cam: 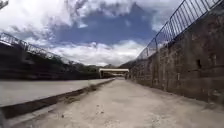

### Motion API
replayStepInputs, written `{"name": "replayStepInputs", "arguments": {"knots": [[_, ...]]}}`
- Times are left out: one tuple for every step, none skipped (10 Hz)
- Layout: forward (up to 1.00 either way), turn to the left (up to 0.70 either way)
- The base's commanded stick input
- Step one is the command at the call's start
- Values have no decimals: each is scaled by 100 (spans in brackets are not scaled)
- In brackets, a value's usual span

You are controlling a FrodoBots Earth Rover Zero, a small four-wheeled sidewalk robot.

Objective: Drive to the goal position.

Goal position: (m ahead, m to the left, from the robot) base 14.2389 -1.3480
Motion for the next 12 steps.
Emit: {"name": "replayStepInputs", "arguments": {"knots": [[100,0],[100,0],[100,0],[100,-27],[100,-27],[100,-27],[100,0],[100,0],[100,0],[100,0],[100,0],[100,0]]}}
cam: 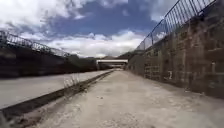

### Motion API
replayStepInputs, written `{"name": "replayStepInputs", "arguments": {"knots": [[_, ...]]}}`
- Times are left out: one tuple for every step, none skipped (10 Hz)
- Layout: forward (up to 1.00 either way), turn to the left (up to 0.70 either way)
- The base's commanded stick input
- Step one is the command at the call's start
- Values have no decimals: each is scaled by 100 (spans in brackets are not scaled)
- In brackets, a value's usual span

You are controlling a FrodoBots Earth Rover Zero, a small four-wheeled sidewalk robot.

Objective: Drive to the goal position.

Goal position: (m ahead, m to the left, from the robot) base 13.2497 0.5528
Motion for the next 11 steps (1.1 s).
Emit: {"name": "replayStepInputs", "arguments": {"knots": [[100,0],[100,0],[100,-27],[100,-27],[100,-25],[100,-15],[100,-4],[100,0],[100,0],[100,0],[100,0]]}}
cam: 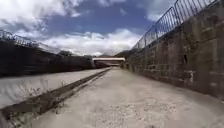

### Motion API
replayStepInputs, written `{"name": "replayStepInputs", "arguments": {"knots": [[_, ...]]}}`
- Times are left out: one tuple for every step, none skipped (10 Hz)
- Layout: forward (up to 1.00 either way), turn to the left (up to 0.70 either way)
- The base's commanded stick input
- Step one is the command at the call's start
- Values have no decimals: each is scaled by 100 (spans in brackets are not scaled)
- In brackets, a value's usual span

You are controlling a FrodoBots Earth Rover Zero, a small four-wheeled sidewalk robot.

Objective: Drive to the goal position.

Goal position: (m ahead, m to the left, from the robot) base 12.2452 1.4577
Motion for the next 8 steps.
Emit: {"name": "replayStepInputs", "arguments": {"knots": [[100,0],[100,0],[100,0],[100,0],[100,-27],[100,-27],[100,0],[100,0]]}}
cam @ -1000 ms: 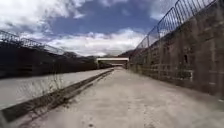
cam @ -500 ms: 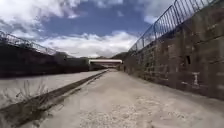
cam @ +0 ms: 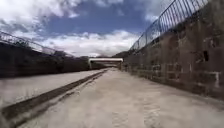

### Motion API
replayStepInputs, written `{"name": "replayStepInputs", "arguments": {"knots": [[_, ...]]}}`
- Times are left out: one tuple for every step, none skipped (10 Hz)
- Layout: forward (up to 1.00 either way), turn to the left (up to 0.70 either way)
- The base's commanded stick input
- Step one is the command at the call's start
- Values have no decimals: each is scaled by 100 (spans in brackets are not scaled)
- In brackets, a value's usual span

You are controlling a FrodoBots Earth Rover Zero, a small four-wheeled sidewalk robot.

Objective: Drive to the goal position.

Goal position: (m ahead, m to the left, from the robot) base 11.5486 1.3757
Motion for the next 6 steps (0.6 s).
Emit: {"name": "replayStepInputs", "arguments": {"knots": [[100,0],[100,0],[100,0],[100,0],[100,0],[100,0]]}}
